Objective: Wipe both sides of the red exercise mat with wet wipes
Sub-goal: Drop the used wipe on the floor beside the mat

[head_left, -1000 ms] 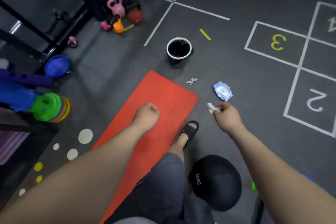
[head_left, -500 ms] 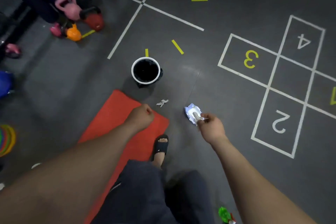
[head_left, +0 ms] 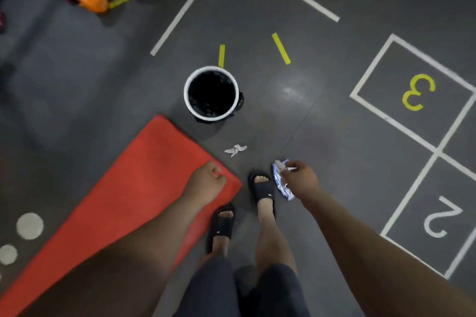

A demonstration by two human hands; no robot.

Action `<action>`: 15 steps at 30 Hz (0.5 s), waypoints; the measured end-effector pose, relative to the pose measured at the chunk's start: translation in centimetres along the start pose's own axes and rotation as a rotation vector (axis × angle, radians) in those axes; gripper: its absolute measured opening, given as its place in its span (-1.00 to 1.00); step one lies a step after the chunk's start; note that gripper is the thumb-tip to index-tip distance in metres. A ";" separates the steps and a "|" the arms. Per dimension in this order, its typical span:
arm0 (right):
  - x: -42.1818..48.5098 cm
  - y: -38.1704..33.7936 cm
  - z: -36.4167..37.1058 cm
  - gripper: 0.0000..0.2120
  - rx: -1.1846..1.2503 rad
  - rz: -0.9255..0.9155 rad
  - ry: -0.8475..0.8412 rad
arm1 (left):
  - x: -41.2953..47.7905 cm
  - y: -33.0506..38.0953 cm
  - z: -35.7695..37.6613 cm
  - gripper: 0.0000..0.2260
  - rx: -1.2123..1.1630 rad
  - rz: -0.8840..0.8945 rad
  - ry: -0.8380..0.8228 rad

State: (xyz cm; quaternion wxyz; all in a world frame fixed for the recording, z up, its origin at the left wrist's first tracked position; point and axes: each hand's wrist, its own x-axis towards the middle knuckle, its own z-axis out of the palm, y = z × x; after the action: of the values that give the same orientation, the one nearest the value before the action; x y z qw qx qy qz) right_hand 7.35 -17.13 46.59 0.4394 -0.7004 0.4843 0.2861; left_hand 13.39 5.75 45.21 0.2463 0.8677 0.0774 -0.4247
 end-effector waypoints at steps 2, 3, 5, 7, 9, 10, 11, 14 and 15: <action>7.5 1.9 2.8 -0.60 -0.099 0.012 -0.027 | 5.0 -1.8 3.0 -0.87 0.016 -0.023 -0.002; 11.1 2.8 4.3 -0.58 -0.154 0.016 -0.038 | 7.5 -2.9 4.6 -0.86 0.027 -0.024 0.002; 16.8 3.7 6.9 -0.63 -0.174 0.012 -0.081 | 12.8 -4.8 8.0 -0.85 0.064 0.014 0.014; 21.1 3.8 9.4 -0.72 -0.095 0.012 -0.114 | 17.9 -6.3 11.2 -0.88 0.088 0.056 0.013; 26.3 5.6 12.1 -0.75 -0.065 0.012 -0.127 | 22.6 -7.8 14.7 -0.87 0.122 0.069 0.008; 28.6 6.4 13.3 -0.75 -0.066 0.004 -0.132 | 24.7 -8.5 16.2 -0.84 0.154 0.073 0.004; 30.8 7.3 14.5 -0.75 -0.082 -0.008 -0.132 | 26.9 -9.1 17.8 -0.80 0.194 0.088 0.002; 36.2 9.2 17.8 -0.81 -0.070 -0.022 -0.135 | 32.3 -10.0 22.2 -0.58 0.242 0.146 0.052; 37.6 9.7 18.8 -0.83 -0.023 -0.011 -0.136 | 33.9 -10.3 23.4 -0.52 0.232 0.167 0.082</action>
State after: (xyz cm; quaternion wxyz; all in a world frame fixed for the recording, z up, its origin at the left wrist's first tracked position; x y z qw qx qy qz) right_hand 12.67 -17.83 3.76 0.4647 -0.6870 0.4461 0.3362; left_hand 14.74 0.55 3.10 0.1753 0.9105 -0.0345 -0.3730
